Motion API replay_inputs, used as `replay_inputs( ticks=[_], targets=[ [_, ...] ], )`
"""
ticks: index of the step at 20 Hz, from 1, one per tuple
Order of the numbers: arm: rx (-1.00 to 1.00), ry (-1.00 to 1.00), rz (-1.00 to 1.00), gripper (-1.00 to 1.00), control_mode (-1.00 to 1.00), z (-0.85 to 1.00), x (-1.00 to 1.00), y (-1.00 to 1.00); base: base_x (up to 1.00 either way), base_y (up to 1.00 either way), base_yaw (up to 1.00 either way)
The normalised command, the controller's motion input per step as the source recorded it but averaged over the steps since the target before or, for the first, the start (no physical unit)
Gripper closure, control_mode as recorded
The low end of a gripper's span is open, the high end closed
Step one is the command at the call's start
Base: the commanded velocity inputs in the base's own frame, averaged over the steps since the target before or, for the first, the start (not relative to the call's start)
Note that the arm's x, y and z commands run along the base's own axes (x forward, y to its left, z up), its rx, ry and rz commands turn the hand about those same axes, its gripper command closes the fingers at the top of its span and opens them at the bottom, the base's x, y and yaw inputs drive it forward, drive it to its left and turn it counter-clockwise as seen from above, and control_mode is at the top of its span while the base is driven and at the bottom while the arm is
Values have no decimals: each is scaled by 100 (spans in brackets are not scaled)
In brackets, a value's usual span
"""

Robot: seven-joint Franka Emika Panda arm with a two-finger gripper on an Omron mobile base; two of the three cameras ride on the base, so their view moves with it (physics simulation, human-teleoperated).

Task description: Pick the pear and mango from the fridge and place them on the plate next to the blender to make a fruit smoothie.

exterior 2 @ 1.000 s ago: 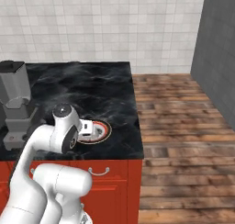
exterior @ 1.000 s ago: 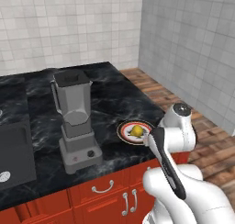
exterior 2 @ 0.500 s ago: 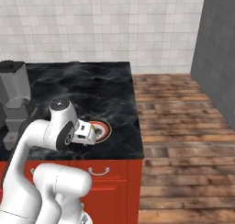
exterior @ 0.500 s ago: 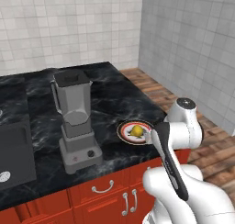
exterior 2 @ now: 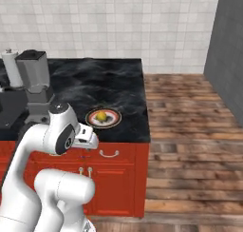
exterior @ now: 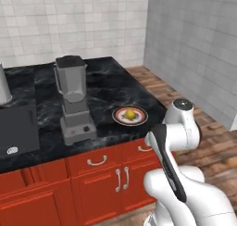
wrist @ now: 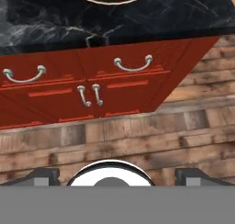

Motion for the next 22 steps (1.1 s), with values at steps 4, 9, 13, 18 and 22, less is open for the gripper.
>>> replay_inputs(
  ticks=[4, 9, 13, 18, 22],
  targets=[
    [0, 0, 0, -100, 100, 0, 0, 0, -89, 8, 46],
    [0, 0, 0, -100, 100, 0, 0, 0, -45, 68, 60],
    [0, 0, 0, -100, 100, 0, 0, 0, -2, 99, 62],
    [0, 0, 0, -100, 100, 0, 0, 0, 3, 99, 56],
    [0, 0, 0, -100, 100, 0, 0, 0, 41, 100, 42]
  ],
)
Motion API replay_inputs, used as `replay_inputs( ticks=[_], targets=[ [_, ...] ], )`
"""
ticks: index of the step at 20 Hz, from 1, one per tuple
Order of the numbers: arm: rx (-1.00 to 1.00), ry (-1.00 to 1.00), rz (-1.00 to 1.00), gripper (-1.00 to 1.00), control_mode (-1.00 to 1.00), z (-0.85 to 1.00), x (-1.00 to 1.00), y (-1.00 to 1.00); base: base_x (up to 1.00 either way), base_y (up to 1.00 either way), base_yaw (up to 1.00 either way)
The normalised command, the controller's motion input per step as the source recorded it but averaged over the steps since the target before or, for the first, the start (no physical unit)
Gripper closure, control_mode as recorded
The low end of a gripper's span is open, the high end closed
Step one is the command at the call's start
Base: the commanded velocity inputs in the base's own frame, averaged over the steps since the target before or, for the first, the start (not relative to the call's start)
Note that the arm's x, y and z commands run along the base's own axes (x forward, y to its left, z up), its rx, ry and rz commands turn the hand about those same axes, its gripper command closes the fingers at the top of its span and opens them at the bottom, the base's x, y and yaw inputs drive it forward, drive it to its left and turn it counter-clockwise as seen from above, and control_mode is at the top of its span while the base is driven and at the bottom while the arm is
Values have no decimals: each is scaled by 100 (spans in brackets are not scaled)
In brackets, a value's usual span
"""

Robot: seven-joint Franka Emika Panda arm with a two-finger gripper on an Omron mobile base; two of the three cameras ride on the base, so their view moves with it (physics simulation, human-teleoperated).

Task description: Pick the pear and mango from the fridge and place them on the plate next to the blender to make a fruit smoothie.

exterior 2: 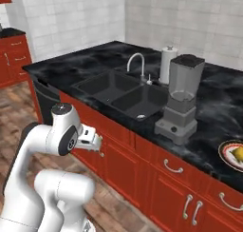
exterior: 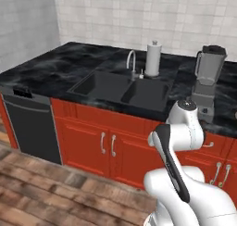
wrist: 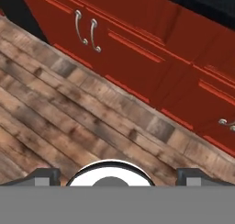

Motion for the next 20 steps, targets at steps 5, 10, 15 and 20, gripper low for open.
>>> replay_inputs(
  ticks=[5, 10, 15, 20],
  targets=[
    [0, 0, 0, -100, 100, 0, 0, 0, 74, 100, 31],
    [0, 0, 0, -100, 100, 0, 0, 0, 92, 100, 28],
    [0, 0, 0, -100, 100, 0, 0, 0, 100, 100, 29],
    [0, 0, 0, -100, 100, 0, 0, 0, 99, 88, 37]
  ],
)
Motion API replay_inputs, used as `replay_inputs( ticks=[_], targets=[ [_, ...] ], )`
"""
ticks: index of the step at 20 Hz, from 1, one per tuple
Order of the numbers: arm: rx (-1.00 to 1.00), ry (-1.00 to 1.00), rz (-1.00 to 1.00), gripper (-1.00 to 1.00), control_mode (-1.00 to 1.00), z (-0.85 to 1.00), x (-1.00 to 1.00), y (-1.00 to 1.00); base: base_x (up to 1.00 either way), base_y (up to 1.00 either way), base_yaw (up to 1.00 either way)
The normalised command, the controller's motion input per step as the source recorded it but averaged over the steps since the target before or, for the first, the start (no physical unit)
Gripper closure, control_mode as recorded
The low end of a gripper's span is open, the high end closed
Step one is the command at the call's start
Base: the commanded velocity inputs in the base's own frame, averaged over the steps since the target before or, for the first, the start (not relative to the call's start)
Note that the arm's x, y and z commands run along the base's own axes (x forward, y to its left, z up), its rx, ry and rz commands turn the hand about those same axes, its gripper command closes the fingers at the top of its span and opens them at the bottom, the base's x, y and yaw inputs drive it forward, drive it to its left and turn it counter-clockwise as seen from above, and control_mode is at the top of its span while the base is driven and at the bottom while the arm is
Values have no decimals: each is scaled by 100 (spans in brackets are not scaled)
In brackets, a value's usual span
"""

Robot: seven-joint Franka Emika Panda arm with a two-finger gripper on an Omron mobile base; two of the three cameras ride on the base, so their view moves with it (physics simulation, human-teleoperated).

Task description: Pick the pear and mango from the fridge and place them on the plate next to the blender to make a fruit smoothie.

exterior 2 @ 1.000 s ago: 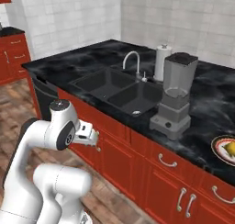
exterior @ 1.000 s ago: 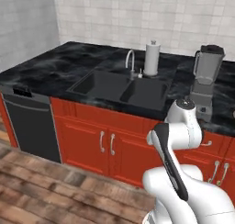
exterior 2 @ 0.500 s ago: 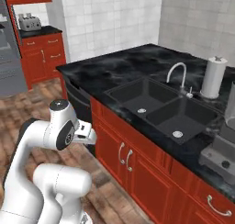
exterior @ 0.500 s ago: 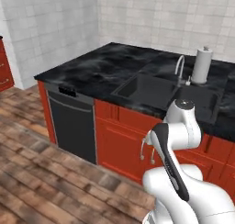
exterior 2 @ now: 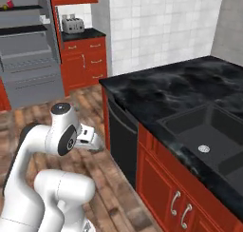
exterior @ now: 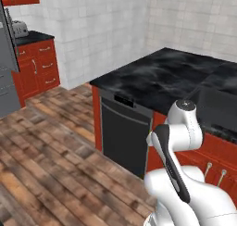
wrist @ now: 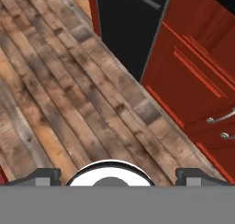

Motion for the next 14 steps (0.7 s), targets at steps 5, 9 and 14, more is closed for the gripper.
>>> replay_inputs(
  ticks=[5, 9, 14],
  targets=[
    [0, 0, 0, -100, 100, 0, 0, 0, 100, 58, 37],
    [0, 0, 0, -100, 100, 0, 0, 0, 100, 7, 39],
    [0, 0, 0, -100, 100, 0, 0, 0, 100, 7, 32]
  ],
)
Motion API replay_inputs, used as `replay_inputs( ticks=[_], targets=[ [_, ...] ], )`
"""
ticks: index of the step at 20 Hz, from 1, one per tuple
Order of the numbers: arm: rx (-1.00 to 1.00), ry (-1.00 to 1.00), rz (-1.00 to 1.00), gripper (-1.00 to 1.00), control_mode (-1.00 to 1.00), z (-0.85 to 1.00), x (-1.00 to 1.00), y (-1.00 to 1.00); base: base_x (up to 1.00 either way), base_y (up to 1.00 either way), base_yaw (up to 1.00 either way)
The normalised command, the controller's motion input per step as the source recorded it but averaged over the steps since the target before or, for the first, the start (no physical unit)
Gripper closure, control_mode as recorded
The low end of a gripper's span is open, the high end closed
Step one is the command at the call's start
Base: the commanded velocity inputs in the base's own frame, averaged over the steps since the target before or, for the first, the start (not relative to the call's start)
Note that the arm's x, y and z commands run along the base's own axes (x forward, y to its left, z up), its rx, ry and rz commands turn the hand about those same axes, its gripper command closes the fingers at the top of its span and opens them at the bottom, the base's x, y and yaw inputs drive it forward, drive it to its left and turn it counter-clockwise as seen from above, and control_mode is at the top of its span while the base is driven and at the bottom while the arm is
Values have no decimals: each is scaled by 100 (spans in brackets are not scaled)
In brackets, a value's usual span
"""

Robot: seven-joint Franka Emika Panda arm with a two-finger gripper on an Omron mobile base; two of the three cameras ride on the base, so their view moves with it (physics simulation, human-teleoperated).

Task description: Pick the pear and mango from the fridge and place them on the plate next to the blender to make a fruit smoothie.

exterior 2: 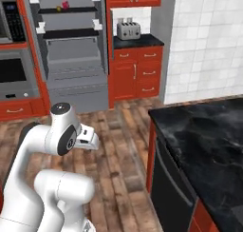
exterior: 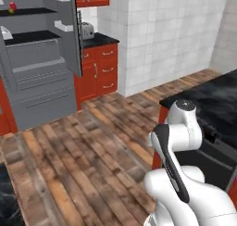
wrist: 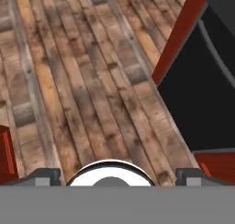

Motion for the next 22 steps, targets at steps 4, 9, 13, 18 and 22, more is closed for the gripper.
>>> replay_inputs(
  ticks=[4, 9, 13, 18, 22],
  targets=[
    [0, 0, 0, -100, 100, 0, 0, 0, 100, 2, 25],
    [0, 0, 0, -100, 100, 0, 0, 0, 100, 5, 26],
    [0, 0, 0, -100, 100, 0, 0, 0, 100, 14, 29],
    [0, 0, 0, -100, 100, 0, 0, 0, 100, 1, 32],
    [0, 0, 0, -100, 100, 0, 0, 0, 100, 0, 28]
  ],
)
